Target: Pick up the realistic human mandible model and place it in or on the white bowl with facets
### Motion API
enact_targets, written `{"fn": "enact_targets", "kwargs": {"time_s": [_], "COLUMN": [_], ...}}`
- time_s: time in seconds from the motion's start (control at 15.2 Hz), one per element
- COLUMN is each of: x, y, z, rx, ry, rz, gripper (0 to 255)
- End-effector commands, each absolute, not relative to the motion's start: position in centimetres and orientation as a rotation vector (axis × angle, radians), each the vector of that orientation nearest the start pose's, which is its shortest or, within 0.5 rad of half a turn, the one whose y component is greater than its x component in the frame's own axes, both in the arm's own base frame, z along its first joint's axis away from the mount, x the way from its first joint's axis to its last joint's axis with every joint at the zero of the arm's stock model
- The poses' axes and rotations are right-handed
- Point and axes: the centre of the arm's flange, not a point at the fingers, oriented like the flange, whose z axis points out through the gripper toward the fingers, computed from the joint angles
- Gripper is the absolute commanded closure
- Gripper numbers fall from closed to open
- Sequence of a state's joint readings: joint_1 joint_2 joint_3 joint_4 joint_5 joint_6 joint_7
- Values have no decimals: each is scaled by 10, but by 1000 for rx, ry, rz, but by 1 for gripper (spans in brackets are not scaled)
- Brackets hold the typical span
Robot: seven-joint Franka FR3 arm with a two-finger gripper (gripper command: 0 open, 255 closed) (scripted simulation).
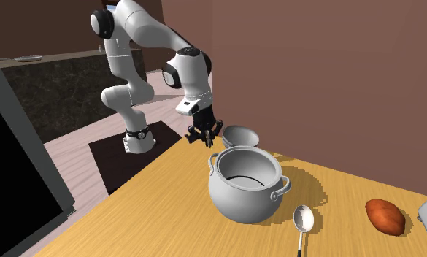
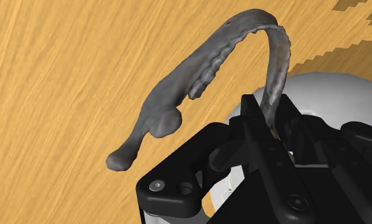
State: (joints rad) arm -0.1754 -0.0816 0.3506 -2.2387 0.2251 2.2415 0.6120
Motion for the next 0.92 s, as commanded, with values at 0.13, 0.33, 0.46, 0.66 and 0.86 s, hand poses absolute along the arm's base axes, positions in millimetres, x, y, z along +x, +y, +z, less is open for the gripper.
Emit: {"fn": "enact_targets", "kwargs": {"time_s": [0.13, 0.33, 0.46, 0.66, 0.86], "x": [510, 508, 507, 505, 502], "y": [99, 126, 152, 191, 231], "z": [431, 434, 434, 435, 435], "rx": [-2849, -2849, -2849, -2849, -2849], "ry": [834, 834, 834, 834, 834], "rz": [-23, -23, -23, -23, -23], "gripper": [255, 255, 255, 255, 255]}}
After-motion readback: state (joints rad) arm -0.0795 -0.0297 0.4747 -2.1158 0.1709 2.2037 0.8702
